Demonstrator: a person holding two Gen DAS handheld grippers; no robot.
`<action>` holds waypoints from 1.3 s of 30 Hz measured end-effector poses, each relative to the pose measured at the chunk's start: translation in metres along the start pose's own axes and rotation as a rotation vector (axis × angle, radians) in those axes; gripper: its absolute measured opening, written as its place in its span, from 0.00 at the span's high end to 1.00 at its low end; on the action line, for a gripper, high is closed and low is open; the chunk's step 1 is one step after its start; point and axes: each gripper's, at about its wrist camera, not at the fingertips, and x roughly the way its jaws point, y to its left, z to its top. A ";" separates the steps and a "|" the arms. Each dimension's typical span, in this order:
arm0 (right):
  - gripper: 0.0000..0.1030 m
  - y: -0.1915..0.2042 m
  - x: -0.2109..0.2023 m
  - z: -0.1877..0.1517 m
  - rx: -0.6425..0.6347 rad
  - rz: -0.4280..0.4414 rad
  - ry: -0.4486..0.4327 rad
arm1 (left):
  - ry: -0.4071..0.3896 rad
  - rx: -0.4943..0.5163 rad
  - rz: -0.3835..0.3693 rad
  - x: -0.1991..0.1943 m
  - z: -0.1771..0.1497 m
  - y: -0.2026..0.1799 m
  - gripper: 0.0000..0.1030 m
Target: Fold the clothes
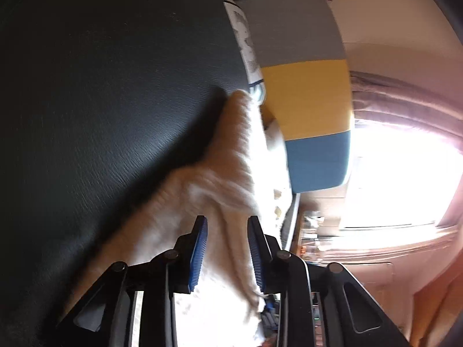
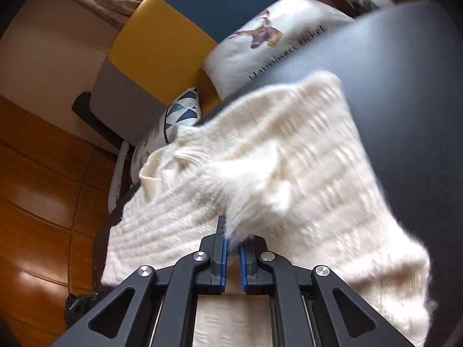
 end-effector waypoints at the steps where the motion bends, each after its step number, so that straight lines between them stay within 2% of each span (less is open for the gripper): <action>1: 0.89 -0.006 0.000 -0.002 0.019 0.026 -0.001 | -0.006 0.004 -0.006 -0.002 -0.003 -0.002 0.72; 2: 0.87 -0.011 0.000 -0.001 0.043 0.061 -0.001 | -0.008 0.010 -0.010 -0.003 -0.004 -0.005 0.72; 5: 0.55 -0.027 -0.002 0.001 0.128 0.152 -0.015 | -0.006 0.005 -0.001 -0.001 -0.006 -0.007 0.70; 7: 0.50 -0.031 -0.003 0.003 0.167 0.167 -0.038 | 0.000 -0.005 0.018 0.004 -0.004 -0.008 0.70; 9: 0.51 -0.026 -0.003 0.007 0.150 0.125 -0.049 | -0.013 0.019 0.065 0.009 -0.002 -0.011 0.72; 10: 0.59 -0.021 -0.003 0.009 0.119 0.088 -0.051 | -0.024 0.056 0.098 0.010 -0.003 -0.015 0.74; 11: 0.79 -0.015 -0.003 0.011 0.089 0.052 -0.053 | -0.035 0.095 0.129 0.011 -0.004 -0.020 0.81; 12: 0.91 -0.008 -0.006 0.014 0.051 0.021 -0.064 | -0.042 0.142 0.147 0.010 -0.006 -0.024 0.85; 15: 0.91 0.023 -0.027 0.016 -0.144 -0.059 -0.149 | -0.033 0.266 0.242 0.015 -0.012 -0.033 0.85; 17: 0.91 0.035 -0.031 0.017 -0.241 -0.116 -0.176 | 0.004 0.266 0.280 0.021 -0.015 -0.026 0.90; 20: 0.91 0.008 -0.009 0.018 -0.170 -0.161 -0.093 | 0.009 0.275 0.303 0.021 -0.017 -0.019 0.94; 23: 0.91 -0.015 -0.004 0.008 -0.080 -0.127 -0.076 | 0.013 0.288 0.312 0.022 -0.016 -0.016 0.95; 24: 0.91 -0.020 -0.007 0.007 -0.053 -0.103 -0.084 | 0.016 0.286 0.304 0.021 -0.014 -0.016 0.95; 26: 0.90 -0.026 -0.013 0.007 -0.015 -0.074 -0.085 | 0.033 0.249 0.221 0.013 -0.004 -0.013 0.97; 28: 0.86 -0.028 -0.021 0.008 -0.016 -0.080 -0.082 | 0.043 0.188 0.111 0.007 -0.007 -0.007 0.86; 29: 0.78 -0.027 -0.026 0.007 -0.022 -0.090 -0.084 | 0.036 0.152 0.061 -0.002 -0.007 -0.002 0.81; 30: 0.67 -0.026 -0.031 0.006 -0.025 -0.099 -0.092 | 0.026 0.128 0.033 -0.009 -0.005 0.001 0.81; 31: 0.59 -0.022 -0.037 0.005 -0.036 -0.123 -0.113 | 0.018 0.109 0.007 -0.015 -0.004 0.003 0.81; 32: 0.46 -0.016 -0.044 0.004 -0.060 -0.160 -0.145 | 0.010 0.089 -0.016 -0.021 -0.003 0.005 0.80; 33: 0.39 -0.010 -0.051 0.003 -0.085 -0.198 -0.177 | 0.006 0.071 -0.025 -0.024 -0.002 0.006 0.78; 35: 0.38 0.009 -0.059 0.001 -0.160 -0.237 -0.212 | 0.011 0.032 -0.039 -0.023 0.001 0.008 0.75; 39: 0.32 0.057 -0.036 -0.005 -0.331 -0.198 -0.135 | 0.050 -0.037 0.000 0.010 0.008 0.005 0.68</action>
